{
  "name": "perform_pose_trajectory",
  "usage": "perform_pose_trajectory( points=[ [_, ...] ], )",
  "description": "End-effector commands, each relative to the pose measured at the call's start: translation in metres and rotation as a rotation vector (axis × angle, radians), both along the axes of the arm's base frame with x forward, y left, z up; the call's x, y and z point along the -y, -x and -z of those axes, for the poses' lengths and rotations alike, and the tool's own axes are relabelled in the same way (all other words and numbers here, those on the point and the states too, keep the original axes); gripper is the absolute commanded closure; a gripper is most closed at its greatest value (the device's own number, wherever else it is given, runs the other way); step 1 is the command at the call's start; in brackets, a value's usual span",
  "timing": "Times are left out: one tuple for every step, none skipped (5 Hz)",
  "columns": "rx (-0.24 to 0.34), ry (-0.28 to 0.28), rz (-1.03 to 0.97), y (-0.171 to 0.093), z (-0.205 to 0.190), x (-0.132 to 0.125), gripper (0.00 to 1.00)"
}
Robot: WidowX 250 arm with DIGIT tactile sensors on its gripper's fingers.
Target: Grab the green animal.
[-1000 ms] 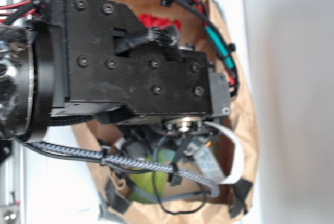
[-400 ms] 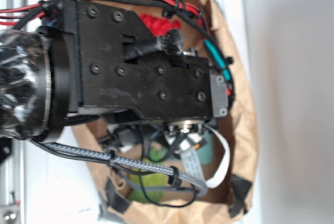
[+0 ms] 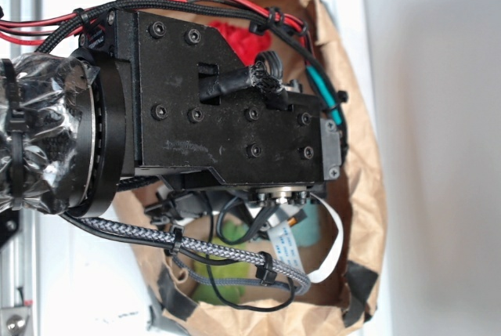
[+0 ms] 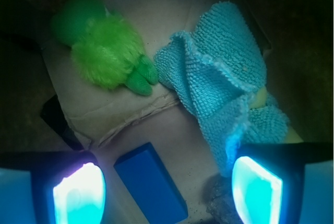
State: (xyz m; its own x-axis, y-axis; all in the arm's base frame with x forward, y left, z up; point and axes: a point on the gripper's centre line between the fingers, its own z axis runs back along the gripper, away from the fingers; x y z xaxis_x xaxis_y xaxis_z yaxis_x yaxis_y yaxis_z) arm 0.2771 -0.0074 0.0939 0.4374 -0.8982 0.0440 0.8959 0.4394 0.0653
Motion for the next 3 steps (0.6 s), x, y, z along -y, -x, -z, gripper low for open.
perform_pose_trajectory(
  points=[
    [0.084,0.076,0.405,-0.0216,-0.0076,0.0129,0.0],
    [0.097,0.123,0.504,-0.0268,-0.0117,0.0141,0.0],
    [0.102,0.146,0.598,-0.0247,-0.0165,0.0175,0.0]
  ],
)
